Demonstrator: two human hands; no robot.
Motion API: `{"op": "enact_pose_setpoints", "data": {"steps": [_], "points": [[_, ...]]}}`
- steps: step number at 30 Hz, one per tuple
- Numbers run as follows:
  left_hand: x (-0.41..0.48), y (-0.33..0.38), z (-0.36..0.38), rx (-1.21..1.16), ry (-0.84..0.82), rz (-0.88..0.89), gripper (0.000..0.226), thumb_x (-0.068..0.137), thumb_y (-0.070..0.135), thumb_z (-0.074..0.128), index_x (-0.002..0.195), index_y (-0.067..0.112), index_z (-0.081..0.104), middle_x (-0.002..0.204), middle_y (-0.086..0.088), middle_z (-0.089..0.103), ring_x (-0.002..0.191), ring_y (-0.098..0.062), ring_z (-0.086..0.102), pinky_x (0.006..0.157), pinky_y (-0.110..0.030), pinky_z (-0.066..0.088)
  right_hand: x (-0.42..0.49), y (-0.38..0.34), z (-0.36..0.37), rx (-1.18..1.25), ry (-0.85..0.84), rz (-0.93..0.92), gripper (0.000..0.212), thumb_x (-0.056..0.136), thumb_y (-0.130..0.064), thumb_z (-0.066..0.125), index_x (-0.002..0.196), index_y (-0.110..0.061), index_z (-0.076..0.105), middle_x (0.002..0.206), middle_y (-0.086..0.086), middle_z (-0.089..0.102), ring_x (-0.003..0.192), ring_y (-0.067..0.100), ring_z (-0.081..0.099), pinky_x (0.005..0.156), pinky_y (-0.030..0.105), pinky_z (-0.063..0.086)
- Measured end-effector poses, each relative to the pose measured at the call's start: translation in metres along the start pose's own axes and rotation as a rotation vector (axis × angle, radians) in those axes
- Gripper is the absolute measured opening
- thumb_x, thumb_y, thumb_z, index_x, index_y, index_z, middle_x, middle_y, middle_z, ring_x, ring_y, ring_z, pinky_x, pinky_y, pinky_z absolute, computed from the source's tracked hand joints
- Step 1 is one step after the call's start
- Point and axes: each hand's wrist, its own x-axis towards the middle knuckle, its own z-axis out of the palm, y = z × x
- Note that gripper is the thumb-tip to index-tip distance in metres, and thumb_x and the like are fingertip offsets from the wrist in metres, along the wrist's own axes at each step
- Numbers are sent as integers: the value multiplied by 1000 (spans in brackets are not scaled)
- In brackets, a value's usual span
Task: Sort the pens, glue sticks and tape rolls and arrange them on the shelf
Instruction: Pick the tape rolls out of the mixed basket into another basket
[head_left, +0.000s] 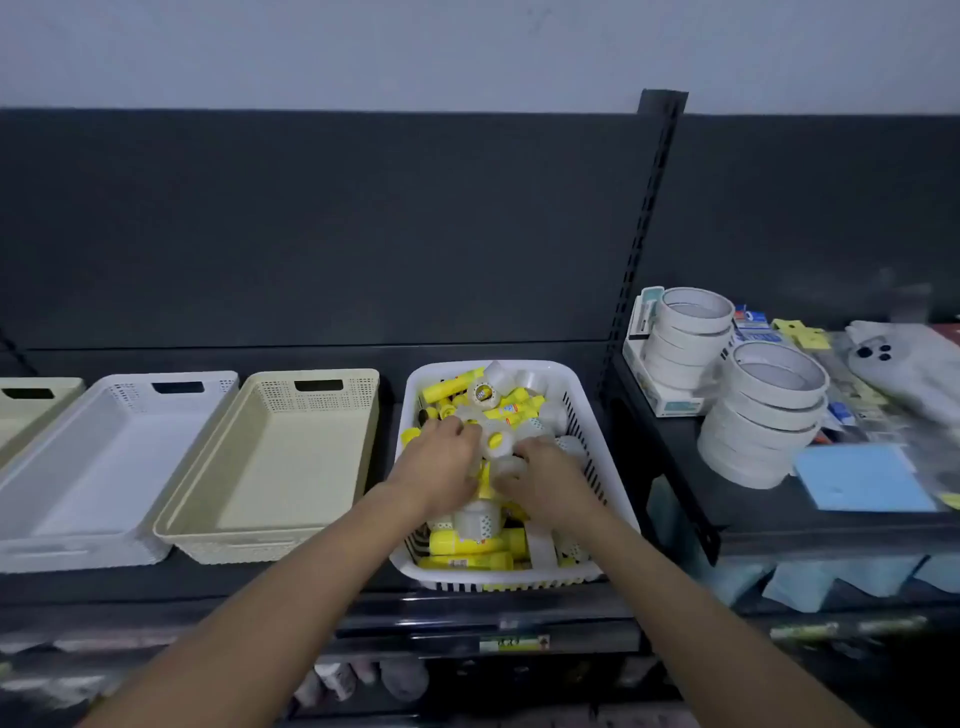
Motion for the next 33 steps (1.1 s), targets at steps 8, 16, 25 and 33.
{"op": "enact_pose_setpoints", "data": {"steps": [8,16,25,33], "points": [[-10,-4,-7,-203,170,24,52,86,37,61,132,14,51,121,-4,51,112,-23,49,90,-31,42,-10,9,-16,169,76,57,42,82,-23,65,115,3,55,110,16,61,94,28,60,81,42,51],[-21,8,-9,-220,-245,125,44,87,39,61,115,6,54,96,-7,57,90,-24,55,73,-38,45,-27,23,-34,288,-175,120,51,81,-26,63,105,16,51,84,6,43,73,20,44,64,33,38],[-20,7,3,-161,-191,153,55,73,31,77,109,15,38,90,2,49,79,-21,48,64,-35,38,-35,23,-32,116,-423,158,59,78,-24,67,129,-24,36,107,0,50,80,13,58,68,28,52],[-17,7,16,-114,-132,85,53,71,34,72,95,25,26,75,13,40,75,-19,43,74,-37,26,-38,28,-17,165,-308,127,65,70,-31,79,120,-26,38,107,-9,46,94,10,53,73,28,52]]}}
